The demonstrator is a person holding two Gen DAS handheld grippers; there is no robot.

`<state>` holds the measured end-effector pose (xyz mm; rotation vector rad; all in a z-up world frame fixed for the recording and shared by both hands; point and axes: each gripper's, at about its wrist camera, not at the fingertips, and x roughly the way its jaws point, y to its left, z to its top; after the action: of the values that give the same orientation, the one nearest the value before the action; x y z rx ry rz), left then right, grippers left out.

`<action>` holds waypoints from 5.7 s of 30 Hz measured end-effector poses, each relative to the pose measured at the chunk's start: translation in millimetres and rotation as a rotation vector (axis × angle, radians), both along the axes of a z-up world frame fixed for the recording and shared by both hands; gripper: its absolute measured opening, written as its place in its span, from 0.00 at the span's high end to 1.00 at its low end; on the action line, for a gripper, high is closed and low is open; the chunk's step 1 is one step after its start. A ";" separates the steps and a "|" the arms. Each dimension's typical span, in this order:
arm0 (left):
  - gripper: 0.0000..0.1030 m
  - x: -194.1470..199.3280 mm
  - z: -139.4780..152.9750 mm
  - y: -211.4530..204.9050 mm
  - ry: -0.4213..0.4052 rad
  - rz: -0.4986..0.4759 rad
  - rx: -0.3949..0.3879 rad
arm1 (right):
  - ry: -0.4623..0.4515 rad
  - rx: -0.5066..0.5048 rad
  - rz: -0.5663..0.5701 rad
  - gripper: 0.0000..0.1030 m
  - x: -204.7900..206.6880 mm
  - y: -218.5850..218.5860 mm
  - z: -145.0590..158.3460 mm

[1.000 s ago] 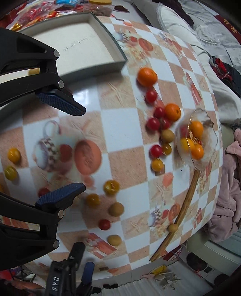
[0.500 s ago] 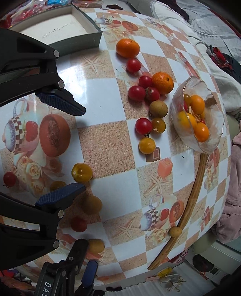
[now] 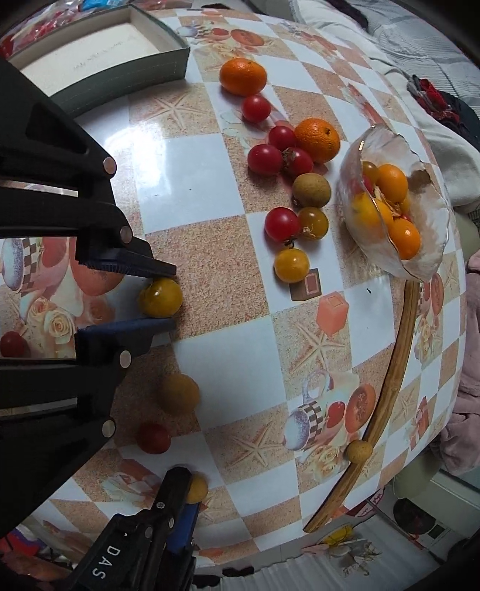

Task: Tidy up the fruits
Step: 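Grasp a yellow cherry tomato with the left gripper while the right grasps a brown fruit, then carry the yellow tomato and brown fruit over the white tray, then open both grippers to release the fruits into the tray, then move both open grippers back over the remaining fruits, then grasp a yellow cherry tomato with the left gripper while the right grasps a red cherry tomato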

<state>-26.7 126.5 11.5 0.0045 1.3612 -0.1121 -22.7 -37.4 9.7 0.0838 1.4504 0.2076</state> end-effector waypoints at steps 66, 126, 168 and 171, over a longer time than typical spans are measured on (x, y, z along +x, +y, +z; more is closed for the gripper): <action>0.78 -157.4 15.2 273.6 -0.035 0.492 0.087 | -0.012 0.062 0.582 0.73 -76.8 320.9 20.0; 0.35 -97.4 52.5 135.4 -0.070 0.214 0.101 | -0.070 -0.052 0.230 0.18 -41.4 97.6 39.5; 0.79 -35.1 5.0 13.7 -0.015 0.012 0.061 | -0.069 0.002 0.199 0.31 -29.9 27.6 1.9; 0.79 -38.3 5.7 23.2 -0.008 0.024 0.056 | -0.096 -0.041 0.240 0.47 -27.6 43.8 2.7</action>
<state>-64.9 149.7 17.2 0.0355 1.3562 -0.0543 -50.3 6.4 12.4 -0.1331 1.3672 0.3733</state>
